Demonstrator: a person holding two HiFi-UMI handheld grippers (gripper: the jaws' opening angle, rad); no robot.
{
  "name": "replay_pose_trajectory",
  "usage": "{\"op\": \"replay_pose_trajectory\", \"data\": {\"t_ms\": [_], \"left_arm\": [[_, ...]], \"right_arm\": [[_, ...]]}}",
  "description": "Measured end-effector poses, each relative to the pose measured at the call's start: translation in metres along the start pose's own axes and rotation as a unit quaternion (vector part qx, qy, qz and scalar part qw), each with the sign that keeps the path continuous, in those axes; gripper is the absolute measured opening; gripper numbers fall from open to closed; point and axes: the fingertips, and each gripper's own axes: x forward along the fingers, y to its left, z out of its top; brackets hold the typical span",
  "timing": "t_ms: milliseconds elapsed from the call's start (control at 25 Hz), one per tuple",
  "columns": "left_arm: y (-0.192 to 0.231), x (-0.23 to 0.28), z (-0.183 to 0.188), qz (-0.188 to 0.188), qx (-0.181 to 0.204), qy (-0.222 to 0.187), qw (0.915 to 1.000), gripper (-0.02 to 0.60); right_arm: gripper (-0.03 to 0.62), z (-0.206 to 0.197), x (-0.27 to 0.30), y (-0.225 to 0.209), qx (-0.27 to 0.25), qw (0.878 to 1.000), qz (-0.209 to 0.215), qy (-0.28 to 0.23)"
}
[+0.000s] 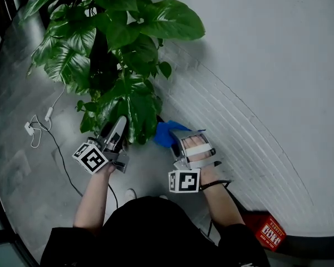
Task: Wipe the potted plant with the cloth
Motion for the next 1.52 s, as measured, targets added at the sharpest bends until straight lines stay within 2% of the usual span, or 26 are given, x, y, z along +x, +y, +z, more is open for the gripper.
{"op": "replay_pose_trajectory", "data": {"t_ms": [120,240,360,480,640,840,1040,1160,1520], "left_arm": [[0.001,-0.002,0.002,0.002,0.014,0.009,0.9999,0.155],[0.001,-0.007,0.008,-0.006,0.013,0.01,0.9998,0.164],[0.0,-0.014,0.012,-0.024,0.004,0.018,0.9995,0.202],[-0.004,-0.021,0.011,-0.042,0.01,0.036,0.9984,0.242],[-0.008,-0.028,0.007,-0.066,0.009,0.053,0.9964,0.258],[-0.006,-0.034,0.008,-0.098,0.007,0.064,0.9931,0.268],[-0.015,-0.035,0.017,-0.161,-0.059,0.037,0.9845,0.275],[-0.021,-0.033,0.018,-0.185,-0.079,0.023,0.9793,0.275],[-0.018,-0.021,0.014,-0.18,-0.079,0.021,0.9803,0.275]], "right_arm": [[0.106,-0.01,-0.007,-0.056,0.0,0.999,-0.054,0.006],[0.106,0.002,-0.012,-0.123,-0.004,0.994,-0.113,-0.005],[0.106,0.039,-0.007,-0.174,-0.018,0.989,-0.139,-0.038],[0.106,0.091,0.008,-0.197,-0.049,0.986,-0.137,-0.077],[0.106,0.139,0.047,-0.19,-0.082,0.988,-0.096,-0.092],[0.106,0.158,0.089,-0.167,-0.102,0.991,-0.041,-0.079],[0.106,0.155,0.099,-0.148,-0.115,0.991,-0.026,-0.071],[0.106,0.147,0.091,-0.138,-0.11,0.992,-0.021,-0.06],[0.106,0.117,0.071,-0.108,-0.083,0.995,-0.023,-0.055]]}}
